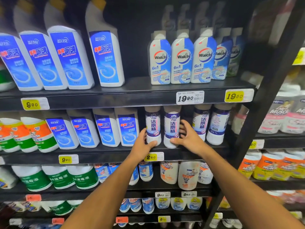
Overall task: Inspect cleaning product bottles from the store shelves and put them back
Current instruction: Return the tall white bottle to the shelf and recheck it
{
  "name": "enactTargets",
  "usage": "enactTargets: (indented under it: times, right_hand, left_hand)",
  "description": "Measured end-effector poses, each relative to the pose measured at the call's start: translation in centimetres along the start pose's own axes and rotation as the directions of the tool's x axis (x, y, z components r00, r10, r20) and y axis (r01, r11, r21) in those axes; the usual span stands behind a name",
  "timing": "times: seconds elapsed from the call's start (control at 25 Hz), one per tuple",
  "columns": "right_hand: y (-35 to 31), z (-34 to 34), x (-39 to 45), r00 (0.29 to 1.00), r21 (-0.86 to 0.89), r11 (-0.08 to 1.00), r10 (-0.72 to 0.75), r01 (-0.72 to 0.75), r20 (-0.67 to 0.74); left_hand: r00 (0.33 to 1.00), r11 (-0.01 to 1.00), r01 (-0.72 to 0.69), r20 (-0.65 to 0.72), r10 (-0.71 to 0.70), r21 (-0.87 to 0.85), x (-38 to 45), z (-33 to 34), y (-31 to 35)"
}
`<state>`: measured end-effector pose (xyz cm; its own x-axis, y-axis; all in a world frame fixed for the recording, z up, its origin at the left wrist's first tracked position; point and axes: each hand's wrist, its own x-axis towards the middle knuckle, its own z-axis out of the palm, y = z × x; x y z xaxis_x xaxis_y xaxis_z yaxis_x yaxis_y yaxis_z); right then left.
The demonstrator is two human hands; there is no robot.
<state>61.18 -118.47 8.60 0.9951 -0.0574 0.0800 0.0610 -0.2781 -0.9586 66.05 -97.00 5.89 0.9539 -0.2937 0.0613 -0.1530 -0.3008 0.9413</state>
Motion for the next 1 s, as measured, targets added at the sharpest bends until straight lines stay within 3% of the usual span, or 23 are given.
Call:
enactTargets:
  times: [0.16,0.32,0.8,0.92,1.0]
  right_hand:
    - [1.4,0.7,0.0,0.998,-0.106,0.994,-0.034,0.027,-0.061]
    - [1.6,1.6,0.7,0.994,-0.085,0.996,-0.036,0.028,-0.101]
    - [1.9,2.0,0.1,0.993,-0.176,0.984,-0.020,-0.001,-0.117]
    - [2.2,1.0,-1.5,0.985,-0.181,0.983,-0.068,0.039,-0.157]
    - [1.8,-0.2,-2.7,0.955,-0.136,0.984,-0.144,0.112,-0.261]
  left_hand:
    - [0.998,0.999,0.032,-0.054,-0.033,-0.031,0.0,0.4,-0.3]
    - [0.996,0.998,0.040,-0.073,-0.044,-0.043,0.0,0.6,-0.3]
    - [1.000,0.999,0.013,-0.028,-0.014,-0.032,-0.4,0.6,-0.1]
    - [0.984,0.996,-0.003,-0.176,-0.012,-0.085,-3.3,1.8,-0.8]
    - [0.949,0.995,-0.082,-0.311,0.060,-0.057,-5.2,2.8,-1.0]
